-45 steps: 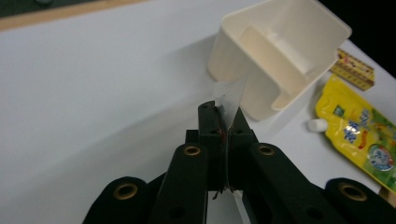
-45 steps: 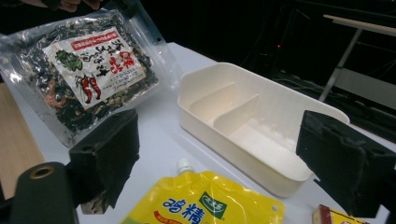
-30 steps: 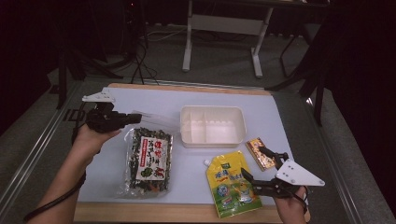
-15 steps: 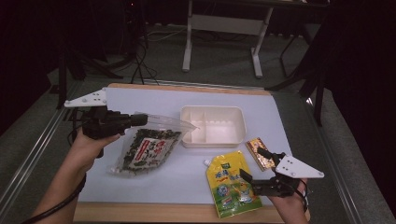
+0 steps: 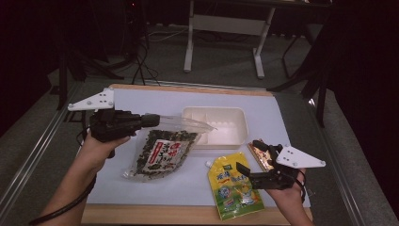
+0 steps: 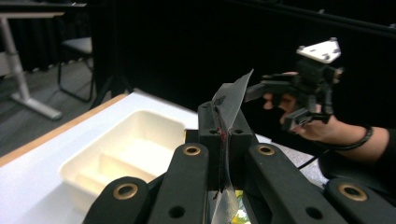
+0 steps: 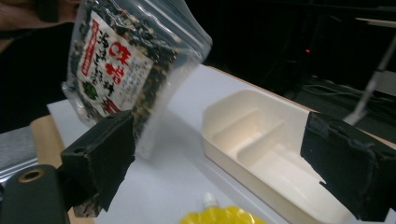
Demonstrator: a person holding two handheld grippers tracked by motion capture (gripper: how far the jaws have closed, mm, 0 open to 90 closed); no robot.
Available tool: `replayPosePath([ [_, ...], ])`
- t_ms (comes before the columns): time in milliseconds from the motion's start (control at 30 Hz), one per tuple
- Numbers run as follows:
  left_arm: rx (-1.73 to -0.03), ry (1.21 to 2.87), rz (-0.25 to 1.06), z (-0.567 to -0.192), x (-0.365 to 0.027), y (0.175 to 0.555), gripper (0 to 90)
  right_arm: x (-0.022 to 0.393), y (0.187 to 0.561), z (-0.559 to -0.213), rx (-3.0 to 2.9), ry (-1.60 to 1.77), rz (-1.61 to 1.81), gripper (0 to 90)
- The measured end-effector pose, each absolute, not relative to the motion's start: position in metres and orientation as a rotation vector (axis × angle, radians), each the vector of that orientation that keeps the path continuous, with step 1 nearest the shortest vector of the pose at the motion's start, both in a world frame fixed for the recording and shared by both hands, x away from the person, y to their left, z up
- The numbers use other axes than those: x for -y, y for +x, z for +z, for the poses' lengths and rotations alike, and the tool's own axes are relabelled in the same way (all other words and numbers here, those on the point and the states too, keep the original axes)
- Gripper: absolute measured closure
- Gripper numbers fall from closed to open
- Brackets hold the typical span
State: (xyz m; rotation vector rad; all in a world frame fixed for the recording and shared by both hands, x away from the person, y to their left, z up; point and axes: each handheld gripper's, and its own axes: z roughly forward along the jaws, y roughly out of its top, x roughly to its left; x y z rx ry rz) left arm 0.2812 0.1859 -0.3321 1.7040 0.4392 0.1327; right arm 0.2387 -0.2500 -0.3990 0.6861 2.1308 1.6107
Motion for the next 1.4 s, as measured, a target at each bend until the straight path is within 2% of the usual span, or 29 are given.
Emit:
replayPosePath([
  [233, -0.371, 1.679, 0.125, -0.322, -0.17, 0.278, 88.9, 0.237, 0.246, -0.389, -2.14, 0.622, 1.663, 11.1],
  [633, -0.233, 1.534, 0.051, -0.325, -0.151, 0.28, 88.8, 0.221, 0.265, -0.38, -2.19, 0.538, 1.767, 12.0],
  [833, -0.234, 1.498, 0.053, -0.328, -0.142, 0.285, 88.8, 0.216, 0.268, -0.378, -2.223, 0.466, 1.837, 19.4],
  [1000, -0.26, 1.485, 0.029, -0.336, -0.139, 0.294, 88.7, 0.22, 0.275, -0.377, -2.233, 0.462, 1.85, 43.7],
  [1067, -0.26, 1.485, 0.029, -0.336, -0.139, 0.294, 88.7, 0.222, 0.277, -0.378, -2.242, 0.476, 1.857, 43.7],
  [1100, -0.283, 1.491, 0.012, -0.339, -0.138, 0.298, 88.6, 0.226, 0.282, -0.38, -2.273, 0.486, 1.907, 54.5],
  [1233, -0.289, 1.506, -0.017, -0.347, -0.142, 0.307, 88.4, 0.229, 0.286, -0.382, -2.344, 0.464, 1.945, 65.7],
  [1267, -0.289, 1.506, -0.017, -0.347, -0.142, 0.307, 88.2, 0.229, 0.286, -0.382, -2.344, 0.464, 1.945, 65.7],
  [1300, -0.306, 1.526, -0.002, -0.351, -0.144, 0.31, 88.1, 0.23, 0.286, -0.383, -2.386, 0.421, 1.974, 74.7],
  [1400, -0.308, 1.533, -0.014, -0.357, -0.147, 0.316, 87.3, 0.227, 0.284, -0.382, -2.45, 0.39, 1.988, 78.1],
])
